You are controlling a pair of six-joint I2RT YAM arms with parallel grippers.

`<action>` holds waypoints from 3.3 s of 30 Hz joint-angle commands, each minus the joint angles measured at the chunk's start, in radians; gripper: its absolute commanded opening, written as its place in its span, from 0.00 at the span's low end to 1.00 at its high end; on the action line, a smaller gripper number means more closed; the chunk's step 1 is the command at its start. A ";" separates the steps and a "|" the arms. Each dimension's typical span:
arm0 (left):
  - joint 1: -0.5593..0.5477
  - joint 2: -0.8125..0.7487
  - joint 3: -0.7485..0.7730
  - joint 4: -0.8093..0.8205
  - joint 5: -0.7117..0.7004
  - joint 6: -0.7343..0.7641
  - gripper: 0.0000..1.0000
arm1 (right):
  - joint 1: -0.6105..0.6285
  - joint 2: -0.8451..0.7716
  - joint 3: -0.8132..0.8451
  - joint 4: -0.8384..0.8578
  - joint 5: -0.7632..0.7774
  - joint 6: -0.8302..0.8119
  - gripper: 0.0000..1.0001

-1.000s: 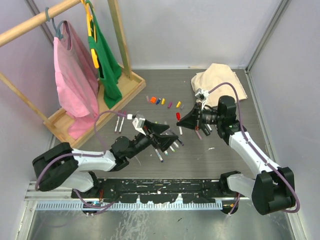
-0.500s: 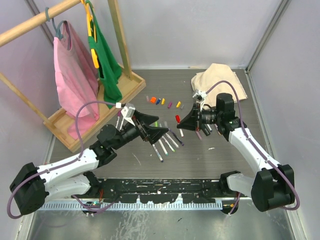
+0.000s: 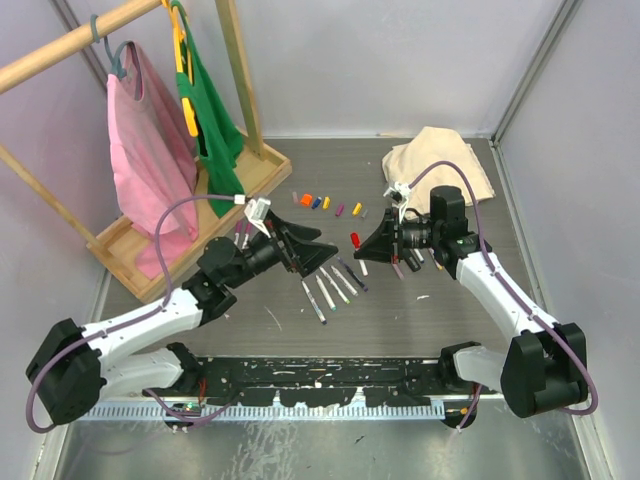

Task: Open the pen caps
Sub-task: Open the pen cap from the pen, then place the pen at the center of the board.

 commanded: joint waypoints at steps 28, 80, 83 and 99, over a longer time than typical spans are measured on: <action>-0.006 0.277 0.180 0.119 0.064 -0.204 0.72 | 0.004 -0.005 0.058 -0.012 -0.027 -0.034 0.01; 0.086 0.295 0.263 0.125 -0.127 -0.192 0.00 | 0.038 0.044 0.090 -0.094 0.037 -0.073 0.01; 0.159 0.300 0.311 0.127 -0.163 -0.208 0.00 | 0.040 0.063 0.101 -0.120 0.064 -0.085 0.01; 0.209 0.245 0.277 -0.075 -0.205 -0.141 0.00 | 0.100 0.241 0.181 -0.251 0.492 -0.174 0.07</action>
